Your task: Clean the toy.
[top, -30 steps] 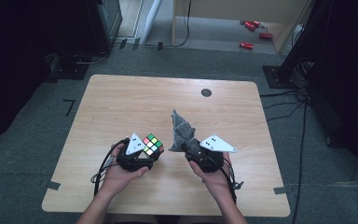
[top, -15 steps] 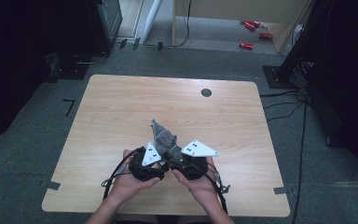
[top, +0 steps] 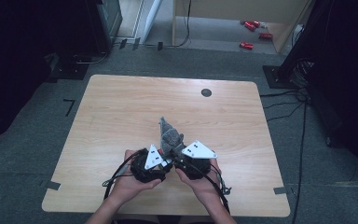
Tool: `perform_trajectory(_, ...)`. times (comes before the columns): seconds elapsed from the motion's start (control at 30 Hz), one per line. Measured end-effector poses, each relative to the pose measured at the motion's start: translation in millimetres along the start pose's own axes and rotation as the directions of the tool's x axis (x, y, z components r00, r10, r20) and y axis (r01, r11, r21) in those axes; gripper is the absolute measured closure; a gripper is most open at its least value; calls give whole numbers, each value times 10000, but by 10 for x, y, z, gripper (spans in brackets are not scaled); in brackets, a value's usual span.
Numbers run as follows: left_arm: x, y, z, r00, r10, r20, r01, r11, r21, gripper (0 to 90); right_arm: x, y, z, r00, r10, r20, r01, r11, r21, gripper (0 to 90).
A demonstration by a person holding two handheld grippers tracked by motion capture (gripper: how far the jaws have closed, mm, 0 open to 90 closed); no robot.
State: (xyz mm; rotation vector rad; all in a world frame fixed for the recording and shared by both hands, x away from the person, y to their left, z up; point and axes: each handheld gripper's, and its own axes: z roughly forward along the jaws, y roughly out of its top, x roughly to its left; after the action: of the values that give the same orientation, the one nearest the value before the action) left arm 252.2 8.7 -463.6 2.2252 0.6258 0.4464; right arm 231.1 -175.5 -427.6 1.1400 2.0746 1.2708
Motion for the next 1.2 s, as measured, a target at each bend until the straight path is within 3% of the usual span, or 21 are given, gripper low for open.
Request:
perform_trajectory(0.13, 29, -5, 27, 9987, -212, -463, 226, 9993, 283, 343, 100, -17, -13, 9982, -47, -591, 45, 10000, -35, 616)
perform_trajectory(0.17, 19, -1, 33, 9983, -208, -542, 226, 9992, 325, 343, 166, -26, -2, 9971, -314, -696, 314, 9995, -21, 615)
perform_trajectory(0.23, -21, 3, 40, 9980, 22, -635, 2, 9993, 383, 343, 340, -41, 33, 9931, -1129, -305, 1129, 9936, -23, 614)
perform_trajectory(0.3, -52, 7, 34, 9977, 187, -653, -166, 9994, 320, 343, 339, -37, 38, 9933, -1104, -349, 1103, 9939, -57, 614)
perform_trajectory(0.4, -42, 14, 18, 9982, 229, -548, -217, 9995, 231, 343, 207, -24, 33, 9975, -524, -467, 518, 9985, -152, 614)
perform_trajectory(0.5, 2, 3, 6, 9982, 37, -594, -31, 9999, 107, 343, 64, -30, 12, 9999, -114, -22, 114, 9999, -99, 616)
perform_trajectory(0.57, 40, -5, 8, 9980, -127, -614, 136, 9998, 146, 343, 53, -58, 4, 9990, 219, -390, -221, 9997, -52, 616)
perform_trajectory(0.6, 48, -9, 10, 9980, -158, -607, 171, 9996, 208, 343, 53, -58, 4, 9990, 219, -390, -221, 9997, -52, 616)
perform_trajectory(0.67, 34, -14, 27, 9983, -138, -575, 154, 9995, 283, 343, 157, -67, 12, 9986, -213, -476, 208, 9997, -127, 615)
perform_trajectory(0.73, -14, -7, 45, 9991, -70, -428, 79, 9997, 223, 343, 238, -58, 20, 9941, -456, -981, 442, 9989, -155, 613)
perform_trajectory(0.8, -50, 4, 58, 9989, 116, -462, -104, 9996, 254, 343, 257, -55, 32, 9942, -621, -874, 604, 9979, -224, 614)
perform_trajectory(0.9, -32, -4, 53, 9994, 58, -345, -53, 9998, 170, 343, 124, -59, 45, 9962, -296, -816, 270, 9991, -332, 620)
perform_trajectory(0.97, 14, -11, 31, 9991, -12, -414, 19, 9999, 152, 342, 20, -77, 46, 9990, -331, -303, 321, 9989, -344, 624)
perform_trajectory(1.03, 56, -17, 8, 9988, -199, -440, 204, 9997, 100, 343, -48, -107, 44, 9991, -92, -412, 70, 9986, -517, 627)
perform_trajectory(1.1, 52, -20, 14, 9984, -216, -514, 223, 9997, 127, 342, -12, -136, 56, 9980, -237, -580, 191, 9967, -789, 626)
perform_trajectory(1.17, 20, -29, 36, 9987, -235, -442, 242, 9996, 149, 342, 111, -130, 57, 9962, -801, -332, 775, 9942, -750, 623)
perform_trajectory(1.2, 6, -26, 41, 9990, -223, -381, 228, 9997, 112, 342, 169, -117, 47, 9944, -905, -539, 867, 9939, -688, 624)
